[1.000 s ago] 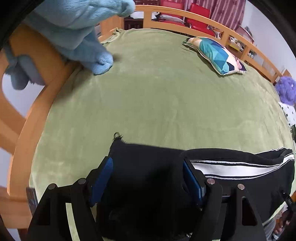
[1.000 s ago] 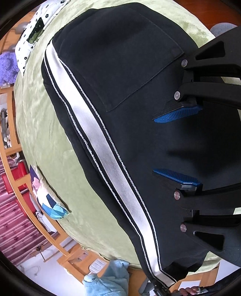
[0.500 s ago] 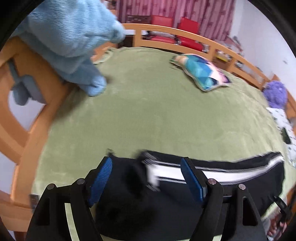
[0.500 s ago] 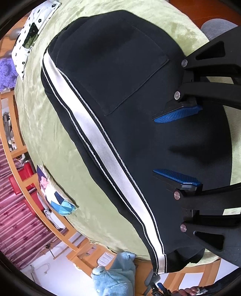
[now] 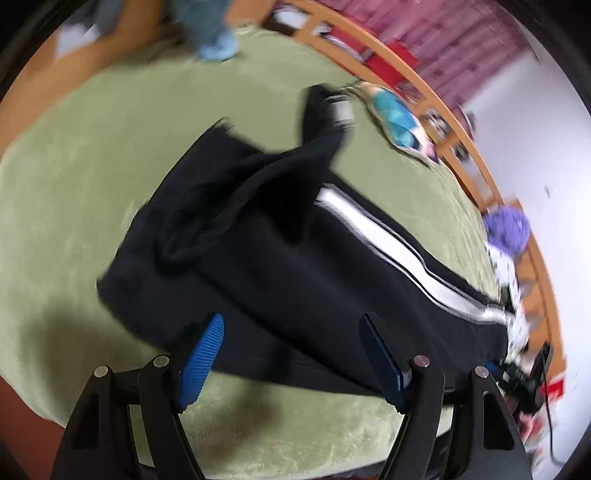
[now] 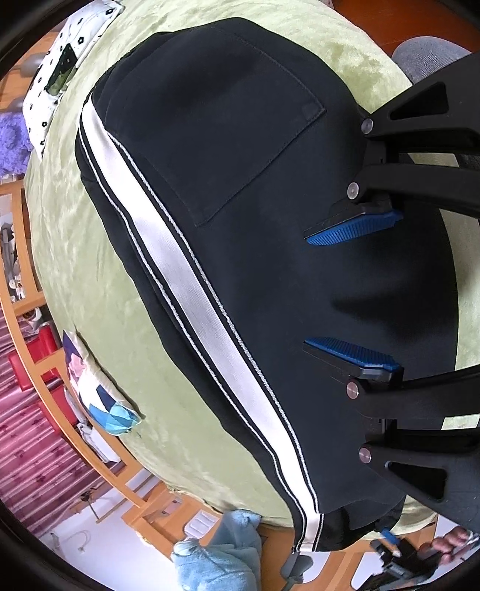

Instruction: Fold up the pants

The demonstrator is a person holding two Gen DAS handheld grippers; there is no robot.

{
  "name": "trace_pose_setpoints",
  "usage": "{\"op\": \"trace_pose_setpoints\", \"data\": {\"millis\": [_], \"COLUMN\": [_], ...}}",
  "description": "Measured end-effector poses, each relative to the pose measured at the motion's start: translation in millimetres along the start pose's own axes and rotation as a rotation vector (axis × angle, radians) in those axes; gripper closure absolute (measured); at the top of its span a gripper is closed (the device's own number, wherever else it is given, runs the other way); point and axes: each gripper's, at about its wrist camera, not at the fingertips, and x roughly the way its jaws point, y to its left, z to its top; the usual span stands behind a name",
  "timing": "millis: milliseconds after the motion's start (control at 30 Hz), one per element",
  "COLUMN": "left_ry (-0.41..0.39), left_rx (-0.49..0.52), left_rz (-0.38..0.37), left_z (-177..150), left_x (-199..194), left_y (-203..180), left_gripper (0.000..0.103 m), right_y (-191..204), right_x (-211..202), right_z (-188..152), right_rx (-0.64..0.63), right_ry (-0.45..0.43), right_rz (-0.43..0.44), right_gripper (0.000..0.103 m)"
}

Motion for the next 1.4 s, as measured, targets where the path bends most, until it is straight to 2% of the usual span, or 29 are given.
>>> {"op": "trace_pose_setpoints", "data": {"millis": [200, 400, 433, 467, 500, 533, 567, 733, 767, 800, 867, 900, 967, 1067, 1233, 1333, 1367, 1400], "left_ry": [-0.009, -0.053, -0.070, -0.075, -0.069, -0.059, -0.059, -0.060, -0.053, -0.052, -0.018, 0.004, 0.006, -0.032, -0.064, -0.077, -0.081, -0.088], "left_rx": [-0.095, -0.237, -0.248, -0.244, -0.235, -0.244, -0.259, -0.264, -0.264, -0.273, -0.305, -0.313, -0.305, -0.226, -0.141, -0.174, -0.210, -0.238], "left_rz": [-0.048, -0.009, -0.003, 0.020, 0.039, -0.007, -0.029, -0.024, -0.020, -0.011, 0.020, 0.017, 0.073, 0.143, 0.172, 0.241, 0.261, 0.255], "left_z": [7.0, 15.2, 14.5, 14.6, 15.1, 14.7, 13.3, -18.5, -24.5, -27.0, -29.9, -29.9, -33.3, -29.9, -20.0, -12.9, -9.4, -10.3], "left_x": [24.6, 43.7, 43.2, 41.8, 39.6, 36.4, 29.2, -3.3, -5.1, -6.0, -4.4, -4.2, -11.0, -23.6, -26.1, -19.7, -16.9, -14.6], "left_y": [16.5, 29.8, 29.4, 28.3, 28.3, 30.5, 33.4, 38.0, 38.4, 40.9, 47.2, 49.4, 48.4, 32.8, 8.8, 20.2, 29.5, 35.2], "left_gripper": [0.030, 0.033, 0.043, 0.074, 0.084, 0.091, 0.091, 0.091, 0.087, 0.082, 0.066, 0.063, 0.038, 0.036, 0.038, 0.041, 0.046, 0.046], "right_y": [11.0, 23.8, 26.1, 28.9, 30.5, 31.9, 32.6, 32.3, 31.3, 30.4, 26.5, 24.2, 15.6, -0.8, -28.6, -38.2, -38.9, -38.6], "right_x": [7.2, 13.6, 14.6, 15.0, 15.4, 16.3, 16.6, 11.9, 11.1, 10.4, 9.1, 8.4, 5.4, -3.8, -10.1, -11.6, -12.2, -12.8], "right_z": [-4.5, -2.9, -2.5, -2.9, -3.5, -3.6, -3.7, -5.0, -5.7, -6.5, -7.9, -8.4, -7.8, -7.2, -3.8, -1.4, -1.5, -1.2], "right_rx": [-0.021, -0.031, -0.037, -0.046, -0.049, -0.048, -0.044, -0.047, -0.048, -0.048, -0.047, -0.046, -0.038, -0.011, 0.035, 0.065, 0.069, 0.067], "right_ry": [0.031, 0.048, 0.049, 0.048, 0.048, 0.050, 0.051, 0.032, 0.030, 0.030, 0.031, 0.031, 0.029, 0.006, -0.018, -0.020, -0.023, -0.027], "right_rz": [-0.029, -0.043, -0.047, -0.052, -0.052, -0.048, -0.041, -0.013, -0.009, -0.004, 0.010, 0.014, 0.021, 0.037, 0.028, 0.034, 0.030, 0.022], "right_gripper": [0.052, 0.052, 0.052, 0.052, 0.052, 0.052, 0.052, 0.052, 0.052, 0.052, 0.052, 0.052, 0.052, 0.052, 0.052, 0.052, 0.052, 0.052]}}
